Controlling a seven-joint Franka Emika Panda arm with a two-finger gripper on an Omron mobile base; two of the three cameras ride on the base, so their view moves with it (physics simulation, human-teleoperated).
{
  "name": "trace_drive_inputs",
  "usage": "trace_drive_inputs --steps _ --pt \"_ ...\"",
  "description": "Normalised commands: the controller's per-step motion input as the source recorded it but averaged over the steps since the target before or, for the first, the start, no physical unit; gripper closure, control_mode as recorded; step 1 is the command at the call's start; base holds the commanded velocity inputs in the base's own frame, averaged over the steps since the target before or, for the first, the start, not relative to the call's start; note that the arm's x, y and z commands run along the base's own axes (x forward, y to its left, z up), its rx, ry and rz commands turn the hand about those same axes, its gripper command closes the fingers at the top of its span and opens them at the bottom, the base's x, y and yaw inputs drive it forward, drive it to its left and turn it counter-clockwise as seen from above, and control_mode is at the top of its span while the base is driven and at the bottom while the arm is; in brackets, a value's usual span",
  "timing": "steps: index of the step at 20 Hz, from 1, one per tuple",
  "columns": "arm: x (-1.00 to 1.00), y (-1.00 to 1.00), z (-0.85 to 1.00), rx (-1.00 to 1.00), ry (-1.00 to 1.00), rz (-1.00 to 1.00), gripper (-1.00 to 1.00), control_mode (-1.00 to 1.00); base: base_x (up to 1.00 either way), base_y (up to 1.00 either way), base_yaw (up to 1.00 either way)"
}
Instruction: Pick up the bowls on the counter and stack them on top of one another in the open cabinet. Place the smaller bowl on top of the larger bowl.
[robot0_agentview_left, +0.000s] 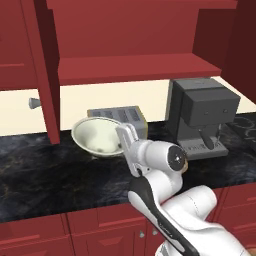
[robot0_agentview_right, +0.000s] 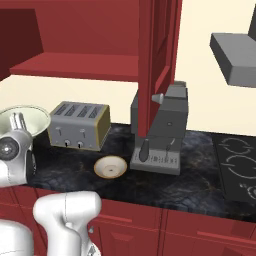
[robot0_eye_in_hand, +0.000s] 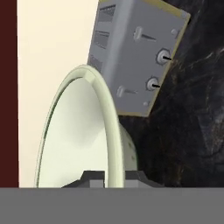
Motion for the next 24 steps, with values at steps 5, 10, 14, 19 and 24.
trace_drive_inputs --steps 5,10,14,19,24 --pt "-0.28 -0.23 0.26 0.02 0.04 -0.05 1.0 -1.0 0.0 0.0 0.0" --pt "-0.33 -0.19 0.24 0.01 0.02 -0.05 1.0 -1.0 0.0 0.0 0.0" --pt "-0.38 -0.13 0.29 -0.03 -0.04 -0.06 1.0 -1.0 0.0 0.0 0.0" --pt "-0.38 -0.12 0.3 -0.05 -0.06 -0.06 1.0 -1.0 0.0 0.0 0.0" --pt "-0.31 -0.27 0.38 -0.05 -0.04 -0.06 1.0 -1.0 0.0 0.0 0.0"
